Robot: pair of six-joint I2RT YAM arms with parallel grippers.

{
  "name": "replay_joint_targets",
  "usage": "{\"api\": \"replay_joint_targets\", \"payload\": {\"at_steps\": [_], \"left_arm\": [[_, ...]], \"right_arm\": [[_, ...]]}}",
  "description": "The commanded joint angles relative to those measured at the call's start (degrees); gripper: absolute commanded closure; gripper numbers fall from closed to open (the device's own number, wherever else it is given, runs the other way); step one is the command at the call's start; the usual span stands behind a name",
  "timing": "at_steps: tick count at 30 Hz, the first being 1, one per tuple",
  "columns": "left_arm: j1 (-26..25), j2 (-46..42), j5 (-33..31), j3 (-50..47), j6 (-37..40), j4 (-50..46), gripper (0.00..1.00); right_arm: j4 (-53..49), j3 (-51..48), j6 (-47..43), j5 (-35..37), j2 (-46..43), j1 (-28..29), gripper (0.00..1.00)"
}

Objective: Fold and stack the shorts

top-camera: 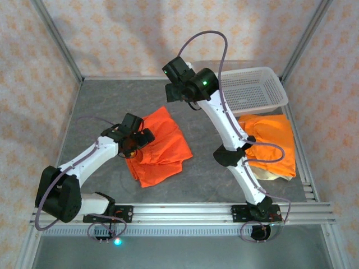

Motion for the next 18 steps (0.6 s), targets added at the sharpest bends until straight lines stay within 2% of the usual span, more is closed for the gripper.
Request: {"api": "replay_joint_targets", "payload": {"at_steps": [1, 2, 4, 6, 7, 8, 10, 11, 12, 13, 18], "left_arm": [[0.2, 1.0, 0.5, -0.2, 1.2, 1.0, 0.04], [0.2, 1.5, 0.6, -0.1, 1.1, 1.1, 0.04], [0.2, 2.7, 1.1, 0.1, 1.0, 1.2, 0.04], [0.2, 4.0, 1.6, 0.3, 0.9, 1.3, 0.04], [0.2, 4.6, 1.8, 0.4, 0.9, 1.5, 0.05], [0.2, 5.1, 2.0, 0.5, 1.0, 1.7, 0.05], [0.2, 6.3, 2.2, 0.8, 1.0, 2.2, 0.06], [0.2, 6.9, 2.1, 1.2, 0.9, 2.3, 0.07], [0.2, 7.7, 2.3, 1.5, 0.8, 2.2, 0.08], [0.2, 8.3, 2.5, 1.8, 0.6, 2.3, 0.08], [0.1, 11.7, 3.2, 2.9, -0.2, 3.2, 0.15]], "right_arm": [[-9.3, 3.1, -1.1, 4.7, -3.0, 1.4, 0.15], [-9.3, 1.7, -1.1, 7.6, -3.3, 2.2, 0.16], [-9.1, -7.2, -1.1, 14.8, -5.8, 3.6, 0.15], [-8.4, -22.2, -0.2, 23.3, -10.4, 4.6, 0.15], [-5.7, -29.4, -0.1, 22.6, -13.2, 4.6, 0.14], [3.2, -40.7, -1.7, 19.2, -19.5, 4.6, 0.14], [27.2, -66.3, -5.3, 6.0, -35.5, 4.1, 0.11], [37.6, -77.7, -4.8, -1.5, -43.2, 3.0, 0.05], [42.8, -83.9, -3.6, -8.4, -48.0, 1.3, 0.04], [44.2, -86.3, -2.6, -11.8, -50.1, 0.3, 0.04], [38.9, -87.7, -4.8, -12.0, -48.1, 0.2, 0.05]]}}
